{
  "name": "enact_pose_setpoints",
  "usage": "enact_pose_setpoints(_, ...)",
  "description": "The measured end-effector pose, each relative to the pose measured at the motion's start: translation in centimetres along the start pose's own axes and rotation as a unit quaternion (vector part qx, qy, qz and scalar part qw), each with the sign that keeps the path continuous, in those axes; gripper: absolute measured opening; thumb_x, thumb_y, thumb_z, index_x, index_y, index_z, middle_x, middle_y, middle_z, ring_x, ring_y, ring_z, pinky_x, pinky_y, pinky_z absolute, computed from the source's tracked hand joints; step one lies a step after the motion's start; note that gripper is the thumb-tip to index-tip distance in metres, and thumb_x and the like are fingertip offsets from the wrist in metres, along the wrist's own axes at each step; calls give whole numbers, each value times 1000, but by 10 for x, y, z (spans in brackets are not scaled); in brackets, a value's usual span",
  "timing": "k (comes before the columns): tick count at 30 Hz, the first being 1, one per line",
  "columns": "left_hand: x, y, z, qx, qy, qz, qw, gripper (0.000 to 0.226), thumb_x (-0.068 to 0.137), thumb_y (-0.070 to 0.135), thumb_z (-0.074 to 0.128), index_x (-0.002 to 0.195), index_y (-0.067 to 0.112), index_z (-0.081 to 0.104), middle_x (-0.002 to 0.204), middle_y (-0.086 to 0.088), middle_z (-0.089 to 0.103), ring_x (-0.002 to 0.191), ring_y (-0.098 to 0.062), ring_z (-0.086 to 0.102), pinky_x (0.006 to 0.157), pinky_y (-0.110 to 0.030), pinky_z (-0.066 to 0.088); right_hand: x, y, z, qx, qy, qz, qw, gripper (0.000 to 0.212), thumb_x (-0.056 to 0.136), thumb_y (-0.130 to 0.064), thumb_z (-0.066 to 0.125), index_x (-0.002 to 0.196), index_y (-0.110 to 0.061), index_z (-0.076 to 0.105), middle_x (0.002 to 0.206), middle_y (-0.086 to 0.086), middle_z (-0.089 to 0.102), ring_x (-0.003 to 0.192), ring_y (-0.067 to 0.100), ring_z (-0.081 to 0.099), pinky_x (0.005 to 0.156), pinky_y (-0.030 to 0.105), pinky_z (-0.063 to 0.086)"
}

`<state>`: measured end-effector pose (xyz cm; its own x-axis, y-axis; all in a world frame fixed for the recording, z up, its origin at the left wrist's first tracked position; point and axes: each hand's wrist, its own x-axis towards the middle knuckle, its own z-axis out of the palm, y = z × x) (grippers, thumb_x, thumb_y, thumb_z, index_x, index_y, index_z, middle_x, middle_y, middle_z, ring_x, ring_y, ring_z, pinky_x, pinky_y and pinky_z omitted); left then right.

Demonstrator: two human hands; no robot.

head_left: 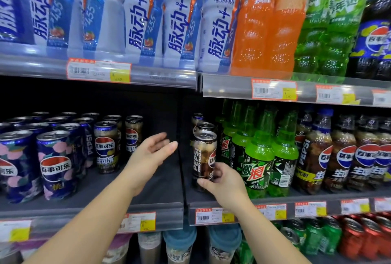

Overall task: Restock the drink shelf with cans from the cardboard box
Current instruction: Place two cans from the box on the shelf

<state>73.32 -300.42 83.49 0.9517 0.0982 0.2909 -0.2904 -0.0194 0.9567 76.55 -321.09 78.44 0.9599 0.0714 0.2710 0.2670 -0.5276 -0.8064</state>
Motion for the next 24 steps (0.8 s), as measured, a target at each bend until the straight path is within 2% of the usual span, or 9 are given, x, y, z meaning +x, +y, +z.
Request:
enact_pose_setpoints(3,-5,-10,-16,3,22,-8,1000,80,59,58,78,129,28,53,122,8,63,116,-10,58,102,-41,45,8,2,1,-36,24,28,999,44,77,-36,80,113,-21,62,100,-13,68,85,6,63,68,16,45)
enact_pose_setpoints(6,-6,-16,-26,6,26,-2,1000,92,41,70,81,121,32,58,118,9,66,114,-9,60,99,-39,48,15,1,2,-55,43,43,997,51,75,-35,81,117,-18,57,97,-12,62,88,9,59,76,22,43)
enact_pose_setpoints(9,-4,-20,-34,3,22,1,1000,95,31,74,81,115,36,59,117,9,68,113,-8,61,98,-38,48,19,1,7,-71,65,51,994,58,71,-38,84,116,-15,54,106,-4,69,96,16,64,83,30,50)
enact_pose_setpoints(11,-3,-23,-38,-1,21,2,1000,97,26,77,80,111,36,61,116,9,69,112,-8,62,97,-38,48,18,-1,8,-86,81,54,992,60,71,-41,83,114,-15,51,108,-2,68,100,19,64,81,29,48)
enact_pose_setpoints(14,-4,-26,-41,0,16,-2,1000,97,25,77,80,110,34,62,112,9,71,110,-9,63,95,-38,49,19,-1,8,-85,65,71,992,69,70,-46,82,121,-17,46,111,-3,65,105,20,62,82,30,47)
enact_pose_setpoints(17,-4,-28,-44,-10,17,-10,1000,98,23,75,82,109,32,65,109,9,72,108,-11,64,92,-36,50,23,1,8,-88,29,63,994,66,74,-35,79,129,-19,46,118,-4,67,110,19,62,90,29,48)
enact_pose_setpoints(20,-4,-30,-44,-24,21,-19,999,98,21,73,84,108,30,66,111,2,72,108,-14,65,91,-37,50,25,1,9,-107,37,71,991,55,74,-33,80,119,-18,52,117,-2,67,107,21,63,87,28,47)
enact_pose_setpoints(24,-6,-29,-42,-31,12,-21,999,99,21,72,84,108,29,67,112,1,71,107,-14,65,92,-38,50,28,-6,11,-103,61,91,989,64,70,-37,84,116,-12,46,119,4,64,110,26,61,87,32,47)
